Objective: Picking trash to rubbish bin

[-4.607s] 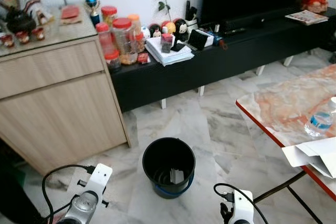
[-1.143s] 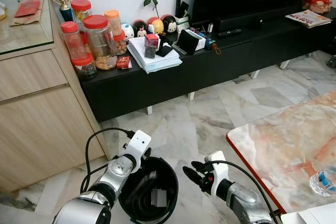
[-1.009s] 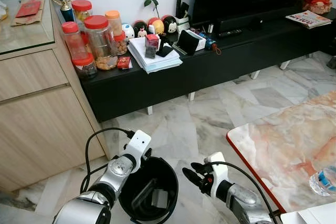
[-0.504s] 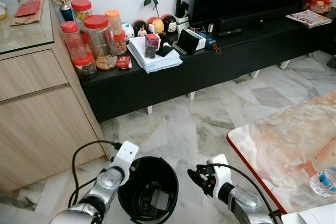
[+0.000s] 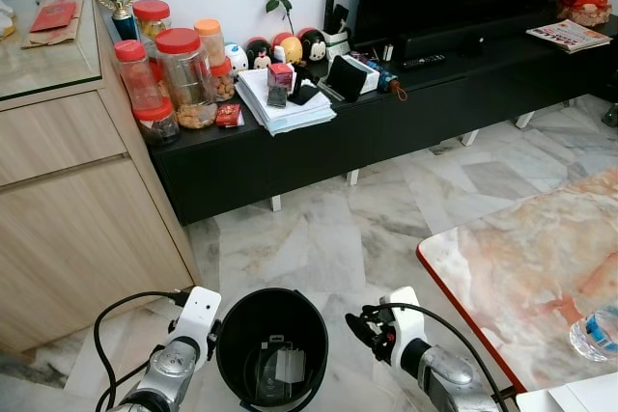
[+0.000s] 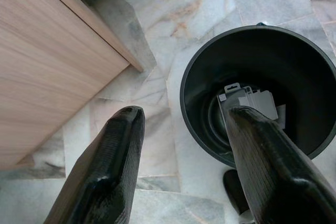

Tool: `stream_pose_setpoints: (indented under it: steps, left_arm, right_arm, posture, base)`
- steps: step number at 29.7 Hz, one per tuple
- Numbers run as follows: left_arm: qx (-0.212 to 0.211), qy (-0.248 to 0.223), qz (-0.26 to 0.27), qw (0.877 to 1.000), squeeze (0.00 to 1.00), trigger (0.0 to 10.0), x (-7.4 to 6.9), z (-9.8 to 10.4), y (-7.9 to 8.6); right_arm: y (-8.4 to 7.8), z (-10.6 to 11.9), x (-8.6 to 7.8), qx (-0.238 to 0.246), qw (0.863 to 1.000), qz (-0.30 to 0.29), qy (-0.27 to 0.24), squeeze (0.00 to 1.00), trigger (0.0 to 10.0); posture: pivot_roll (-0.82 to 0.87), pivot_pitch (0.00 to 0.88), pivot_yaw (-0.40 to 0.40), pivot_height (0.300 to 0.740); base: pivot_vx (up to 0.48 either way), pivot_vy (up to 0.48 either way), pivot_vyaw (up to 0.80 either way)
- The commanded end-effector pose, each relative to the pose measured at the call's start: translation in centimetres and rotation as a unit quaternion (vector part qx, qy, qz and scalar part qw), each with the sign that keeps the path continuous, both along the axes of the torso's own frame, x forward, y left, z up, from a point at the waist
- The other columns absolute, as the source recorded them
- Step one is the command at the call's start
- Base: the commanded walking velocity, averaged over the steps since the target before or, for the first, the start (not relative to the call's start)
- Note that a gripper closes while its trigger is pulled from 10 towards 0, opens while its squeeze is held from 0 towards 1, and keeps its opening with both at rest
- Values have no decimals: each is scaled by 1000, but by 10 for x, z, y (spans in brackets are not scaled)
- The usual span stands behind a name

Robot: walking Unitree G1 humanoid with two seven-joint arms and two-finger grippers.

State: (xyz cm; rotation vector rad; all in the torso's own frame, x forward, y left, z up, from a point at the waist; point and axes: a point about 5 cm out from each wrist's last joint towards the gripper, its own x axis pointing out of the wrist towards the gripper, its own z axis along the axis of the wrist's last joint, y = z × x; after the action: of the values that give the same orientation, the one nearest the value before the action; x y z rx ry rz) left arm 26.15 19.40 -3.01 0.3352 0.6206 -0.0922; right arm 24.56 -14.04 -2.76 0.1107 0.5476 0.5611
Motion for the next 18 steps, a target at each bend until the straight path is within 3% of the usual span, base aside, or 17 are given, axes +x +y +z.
stream_pose_setpoints:
  steps: [1,18]
  left_arm:
    - [-6,7,11,1000,0,10000,-2,-2,1]
    - [-12,4,7,1000,0,10000,0,-1,-1]
  right_arm:
    - [1,1,1,-2,1000,0,-3,0,10000]
    - [4,0,0,0,1000,5,-4,0,10000]
  posture:
    - [39,14,-4,740]
    - [38,0,-1,740]
  base:
    - [0,0,0]
    - [-244,0,0]
